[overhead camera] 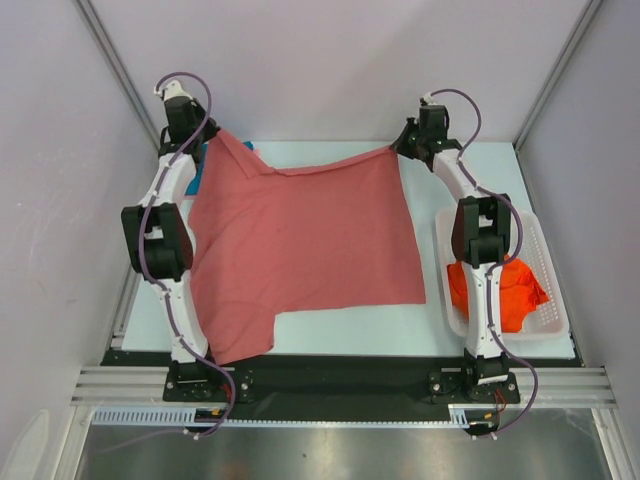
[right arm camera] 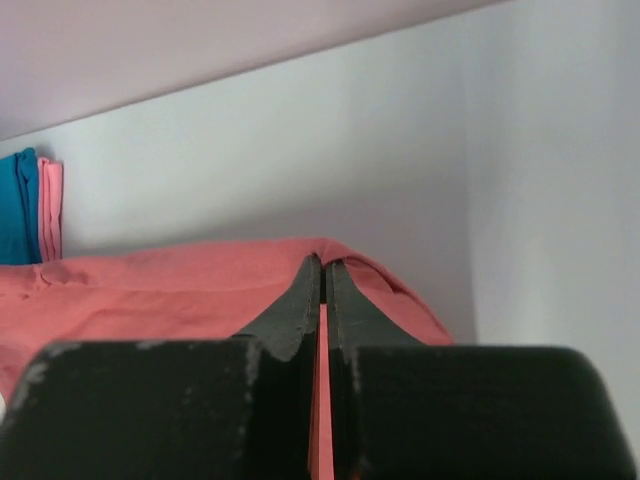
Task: Fold and stack the t-shirts
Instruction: Flatten the tshirt out
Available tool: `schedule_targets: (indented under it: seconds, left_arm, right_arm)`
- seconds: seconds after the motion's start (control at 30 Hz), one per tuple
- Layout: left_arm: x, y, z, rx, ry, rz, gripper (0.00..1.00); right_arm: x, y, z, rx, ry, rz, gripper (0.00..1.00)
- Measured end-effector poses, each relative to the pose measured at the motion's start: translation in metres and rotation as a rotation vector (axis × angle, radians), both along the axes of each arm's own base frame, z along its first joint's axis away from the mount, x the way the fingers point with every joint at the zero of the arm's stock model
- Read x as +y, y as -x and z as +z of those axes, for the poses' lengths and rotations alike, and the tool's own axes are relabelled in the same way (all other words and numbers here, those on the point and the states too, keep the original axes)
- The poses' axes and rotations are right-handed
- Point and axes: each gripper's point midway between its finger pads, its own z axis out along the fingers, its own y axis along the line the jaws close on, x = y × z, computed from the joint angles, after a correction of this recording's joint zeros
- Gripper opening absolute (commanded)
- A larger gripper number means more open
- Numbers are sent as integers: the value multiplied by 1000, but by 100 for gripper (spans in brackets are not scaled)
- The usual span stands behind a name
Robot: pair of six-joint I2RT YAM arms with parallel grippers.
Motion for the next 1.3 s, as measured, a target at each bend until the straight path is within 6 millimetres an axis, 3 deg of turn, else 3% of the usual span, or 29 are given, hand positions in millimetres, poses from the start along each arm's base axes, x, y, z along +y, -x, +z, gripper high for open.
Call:
schedule_targets:
  seconds: [0.1, 0.27, 0.43, 0.67, 0.93, 1.3]
  left_arm:
    - [-8, 20, 10, 34, 2, -11, 0]
    - [-19, 50, 54, 25, 3, -28, 0]
    - [-24, 69, 82, -5, 2, -46, 0]
    - [-27, 70, 76, 19, -19, -65, 0]
    - [-29, 45, 84, -3, -37, -73, 0]
    - [-25, 36, 92, -22, -46, -54, 0]
  right_arm:
    - [2, 11, -9, 66, -11, 16, 0]
    - [-2, 30, -27, 175, -11, 26, 0]
    - [-14, 38, -34, 224, -20, 21, 0]
    - [-31, 43, -34, 245, -25, 9, 0]
    - [-33, 44, -27, 240, -36, 20, 0]
    - [-37, 36, -11, 200, -37, 19, 0]
